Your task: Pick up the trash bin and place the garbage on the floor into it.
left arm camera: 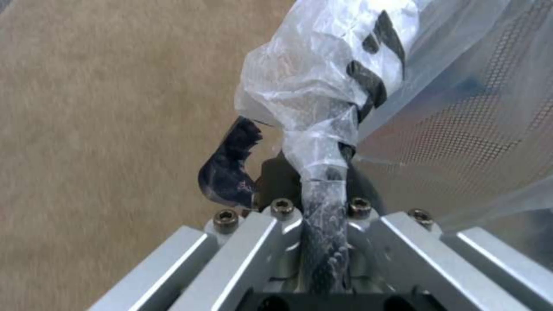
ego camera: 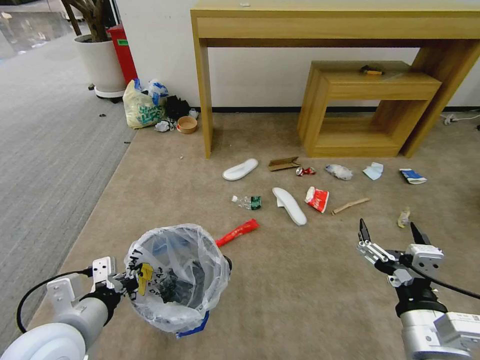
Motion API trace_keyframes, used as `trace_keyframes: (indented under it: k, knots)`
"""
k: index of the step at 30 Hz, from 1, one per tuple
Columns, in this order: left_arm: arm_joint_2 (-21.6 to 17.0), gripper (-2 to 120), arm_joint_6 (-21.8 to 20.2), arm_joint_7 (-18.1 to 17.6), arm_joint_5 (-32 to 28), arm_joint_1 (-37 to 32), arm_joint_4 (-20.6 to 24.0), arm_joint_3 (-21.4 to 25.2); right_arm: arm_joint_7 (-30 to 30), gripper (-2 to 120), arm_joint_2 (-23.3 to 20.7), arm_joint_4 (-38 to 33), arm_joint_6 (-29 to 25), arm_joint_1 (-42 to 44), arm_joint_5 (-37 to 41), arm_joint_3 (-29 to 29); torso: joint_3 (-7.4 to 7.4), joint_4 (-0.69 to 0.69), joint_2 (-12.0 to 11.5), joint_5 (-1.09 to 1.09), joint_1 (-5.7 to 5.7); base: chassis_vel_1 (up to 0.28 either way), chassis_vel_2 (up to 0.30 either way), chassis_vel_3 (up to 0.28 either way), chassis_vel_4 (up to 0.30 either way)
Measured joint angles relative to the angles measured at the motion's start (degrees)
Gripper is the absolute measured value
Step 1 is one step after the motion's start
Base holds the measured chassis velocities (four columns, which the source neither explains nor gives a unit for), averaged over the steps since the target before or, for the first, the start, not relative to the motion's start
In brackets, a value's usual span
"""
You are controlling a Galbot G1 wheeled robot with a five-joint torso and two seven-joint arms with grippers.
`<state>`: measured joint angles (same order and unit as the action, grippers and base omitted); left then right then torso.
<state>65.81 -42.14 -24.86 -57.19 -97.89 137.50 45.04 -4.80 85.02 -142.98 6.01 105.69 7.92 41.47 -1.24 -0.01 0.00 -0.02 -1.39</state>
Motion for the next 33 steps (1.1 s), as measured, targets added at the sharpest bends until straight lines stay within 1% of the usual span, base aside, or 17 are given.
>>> trace_keyframes:
  k: [17, 19, 22, 23, 25, 27, 29, 31, 33]
  knots:
    - [0.4, 0, 0.0, 0.1, 0.3, -0.1, 0.0, -0.2, 0.4, 100, -0.2, 1.4, 0.1, -0.1, -0.1, -0.2, 0.00, 0.00, 0.0, -0.01, 0.00, -0.085, 0.303, 0.096, -0.304]
    - [0.4, 0, 0.0, 0.1, 0.3, -0.1, 0.0, -0.2, 0.6, 100, -0.3, 2.2, 0.6, -0.4, 0.0, 0.0, 0.01, 0.00, 0.0, 0.00, 0.00, -0.099, 0.282, 0.122, -0.258]
    - [0.5, 0, 0.0, 0.1, 0.3, -0.5, 0.1, 0.2, 1.6, 100, -0.8, 5.8, 1.1, -2.1, 0.8, 0.5, -0.02, 0.00, 0.0, 0.01, -0.01, -0.102, 0.199, 0.114, -0.191]
    - [0.5, 0, 0.0, 0.1, 0.3, -0.5, 0.1, 0.2, 1.6, 100, -0.8, 5.8, 1.1, -2.1, 0.8, 0.5, -0.02, 0.00, 0.0, 0.01, -0.01, -0.088, 0.135, 0.093, -0.166]
    - [0.5, 0, 0.0, 0.1, 0.3, -0.8, 0.2, 0.3, 1.8, 100, -1.8, 8.2, 2.5, -3.6, 3.7, 0.9, -0.01, 0.00, 0.0, 0.01, -0.01, -0.052, 0.091, 0.075, -0.039]
    - [0.5, 0, 0.0, 0.1, 0.3, -0.8, 0.2, 0.3, 1.8, 100, -2.2, 8.7, 3.0, -4.0, 4.8, 1.0, -0.01, 0.00, 0.0, 0.02, -0.01, -0.015, 0.023, 0.037, 0.003]
    - [0.4, 0, 0.0, -0.1, 0.3, -0.8, 0.3, 0.2, 1.8, 100, -3.4, 10.8, 4.5, -5.6, 8.3, 1.3, 0.01, 0.00, 0.0, 0.01, 0.00, 0.000, 0.000, 0.000, 0.000]
    - [0.3, 0, 0.0, -0.2, 0.3, -0.7, 0.3, 0.2, 1.8, 100, -3.7, 11.2, 4.9, -6.0, 9.1, 1.4, 0.01, 0.00, 0.0, 0.01, 0.01, 0.000, 0.000, 0.000, 0.000]
    - [-0.5, 0, 0.0, -0.3, 0.2, -0.1, -0.3, -0.1, 1.8, 100, -4.5, 13.1, 6.5, -7.5, 12.7, 1.4, 0.01, 0.00, 0.0, 0.00, 0.01, 0.000, 0.000, 0.000, 0.000]
